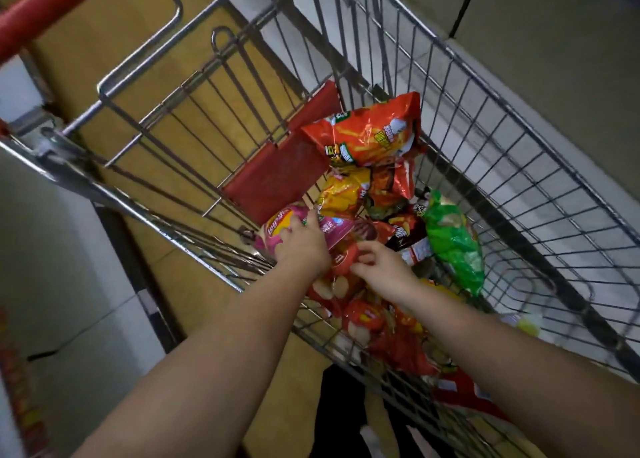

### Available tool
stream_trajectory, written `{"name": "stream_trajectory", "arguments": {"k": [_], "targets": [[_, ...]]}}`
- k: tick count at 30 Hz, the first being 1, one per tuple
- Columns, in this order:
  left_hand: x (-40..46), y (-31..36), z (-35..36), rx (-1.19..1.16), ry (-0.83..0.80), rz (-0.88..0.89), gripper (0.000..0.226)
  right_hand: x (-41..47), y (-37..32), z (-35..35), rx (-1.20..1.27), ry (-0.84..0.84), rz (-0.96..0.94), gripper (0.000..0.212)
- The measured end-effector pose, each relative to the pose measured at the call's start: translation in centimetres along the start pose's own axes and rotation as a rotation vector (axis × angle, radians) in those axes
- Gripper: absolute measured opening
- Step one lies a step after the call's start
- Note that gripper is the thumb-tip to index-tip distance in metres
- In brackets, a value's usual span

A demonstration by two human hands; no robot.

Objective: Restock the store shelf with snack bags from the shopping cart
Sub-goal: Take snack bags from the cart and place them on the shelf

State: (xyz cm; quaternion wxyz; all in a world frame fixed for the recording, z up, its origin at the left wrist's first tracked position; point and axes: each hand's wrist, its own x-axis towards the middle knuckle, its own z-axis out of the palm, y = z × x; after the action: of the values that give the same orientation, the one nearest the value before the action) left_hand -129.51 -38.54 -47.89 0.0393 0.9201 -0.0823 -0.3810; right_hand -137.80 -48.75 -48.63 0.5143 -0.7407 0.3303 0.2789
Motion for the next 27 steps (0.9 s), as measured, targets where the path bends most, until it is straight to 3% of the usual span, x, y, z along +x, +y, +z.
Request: {"name": "stream_trajectory", "arguments": {"k": [5,11,14,17,22,24,27], "targets": [[-0.1,-0.1,-0.1,-0.008,0.067,0.136,0.078,1.3,0.2,-0.8,0.150,0.073,0.053,0.038],[-1.3,0.6,-0.6,-0.282,0.167,0.286,0.087,1.8,-0.8,-2.5,0.613,0.035,0.178,0.037],[-1.6,1.0,-0.4,-0.314,0.134,0.408,0.096,1.9,-0.3,-3.3,0.803,-0.030,0.281,0.043],[-2.0,1.0,0.0,-0.189,0.098,0.543,0.095,1.8,1.3,-4.3,0.905,-0.185,0.326,0.051],[-3.3,1.8,0.8,0.016,0.017,0.806,0.082,2.1,3.0,-4.1,0.971,-0.173,0.363,0.049],[-3.5,1.8,1.0,0.008,-0.048,0.825,0.077,1.9,3.4,-4.0,0.984,-0.132,0.363,0.044],[-3.4,1.8,0.7,-0.218,-0.142,0.728,0.059,1.9,4.3,-4.2,0.967,-0.047,0.310,0.044]]}}
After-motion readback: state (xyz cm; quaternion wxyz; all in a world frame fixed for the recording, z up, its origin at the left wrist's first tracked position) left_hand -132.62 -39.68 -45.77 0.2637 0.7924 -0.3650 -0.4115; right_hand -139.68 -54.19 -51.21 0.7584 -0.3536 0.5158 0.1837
